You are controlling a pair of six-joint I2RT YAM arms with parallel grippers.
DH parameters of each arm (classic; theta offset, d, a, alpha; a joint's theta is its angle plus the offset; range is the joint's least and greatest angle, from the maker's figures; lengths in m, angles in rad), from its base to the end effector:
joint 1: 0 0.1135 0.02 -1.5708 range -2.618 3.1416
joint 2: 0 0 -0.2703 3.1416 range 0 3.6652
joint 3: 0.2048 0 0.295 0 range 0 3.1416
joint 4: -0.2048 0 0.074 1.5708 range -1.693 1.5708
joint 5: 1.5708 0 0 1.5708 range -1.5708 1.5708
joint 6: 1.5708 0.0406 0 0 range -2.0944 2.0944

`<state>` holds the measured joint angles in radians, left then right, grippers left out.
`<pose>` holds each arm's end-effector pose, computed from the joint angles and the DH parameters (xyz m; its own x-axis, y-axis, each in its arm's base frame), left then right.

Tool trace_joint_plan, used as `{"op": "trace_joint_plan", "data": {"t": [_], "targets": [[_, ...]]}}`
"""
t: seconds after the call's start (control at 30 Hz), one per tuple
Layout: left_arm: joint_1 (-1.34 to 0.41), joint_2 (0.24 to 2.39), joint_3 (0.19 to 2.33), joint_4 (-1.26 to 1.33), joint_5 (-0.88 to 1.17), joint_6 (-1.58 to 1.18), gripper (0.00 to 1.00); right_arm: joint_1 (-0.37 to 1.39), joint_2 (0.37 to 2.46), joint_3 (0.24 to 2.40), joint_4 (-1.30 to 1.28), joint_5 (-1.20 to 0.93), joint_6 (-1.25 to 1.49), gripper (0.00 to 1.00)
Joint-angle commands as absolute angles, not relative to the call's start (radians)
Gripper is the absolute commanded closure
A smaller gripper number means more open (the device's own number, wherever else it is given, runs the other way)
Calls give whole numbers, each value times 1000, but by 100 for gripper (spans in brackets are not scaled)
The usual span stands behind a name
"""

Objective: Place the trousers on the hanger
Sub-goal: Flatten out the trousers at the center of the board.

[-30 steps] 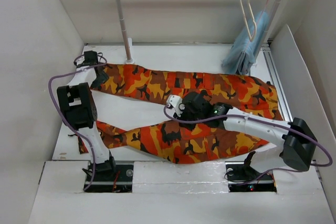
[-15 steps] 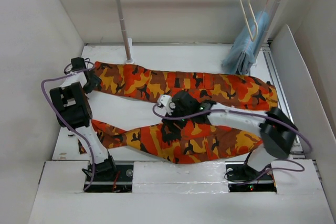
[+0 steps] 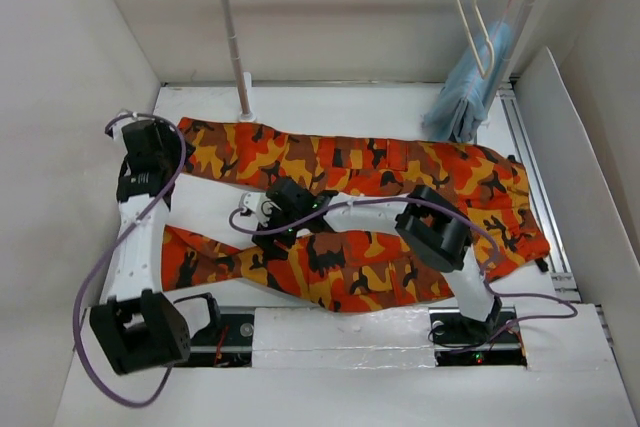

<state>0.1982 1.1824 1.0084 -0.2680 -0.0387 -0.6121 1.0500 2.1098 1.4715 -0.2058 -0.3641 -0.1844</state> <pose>0.3096 0.0638 0.3237 -0.2105 -0.6279 -0.7493 -0.4301 0.7478 -0.5058 0.2367 0.4416 0.1379 -0.1954 -0.6849 -0.7019 -0.9807 0.1365 0.1398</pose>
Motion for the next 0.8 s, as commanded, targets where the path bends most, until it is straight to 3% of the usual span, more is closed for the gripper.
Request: {"op": "trace_joint_plan", "data": {"t": [0.0,0.07,0.1,0.13,0.17,0.37,0.47,0.57,0.77], "targets": [[202,1103,943,-270,-15,-618,48,1075,2175,1552,-152,-454,-187,27],[202,1088,948,-302,-24,-603,48,1075,2215,1572,-140,-483,-179,42],[202,1077,953,-311,-41,-594,48,1075,2223,1580,-137,-512,-176,69],[202,1075,966,-321,-46,-575,48,1084,2218,1577,-135,-517,-169,87],[202,1075,976,-345,-51,-563,48,1085,2197,1571,-146,-517,-172,98],[202,1075,1065,-400,-124,-515,49,1132,1828,1399,-230,-541,-296,100],[202,1101,1068,-391,-129,-515,49,1105,1752,1350,-192,-529,-316,100],[202,1147,1074,-379,-149,-512,49,996,1843,1383,-190,-543,-287,100],[202,1218,1077,-413,-183,-505,48,885,2167,1686,-259,-394,-258,100]]}}
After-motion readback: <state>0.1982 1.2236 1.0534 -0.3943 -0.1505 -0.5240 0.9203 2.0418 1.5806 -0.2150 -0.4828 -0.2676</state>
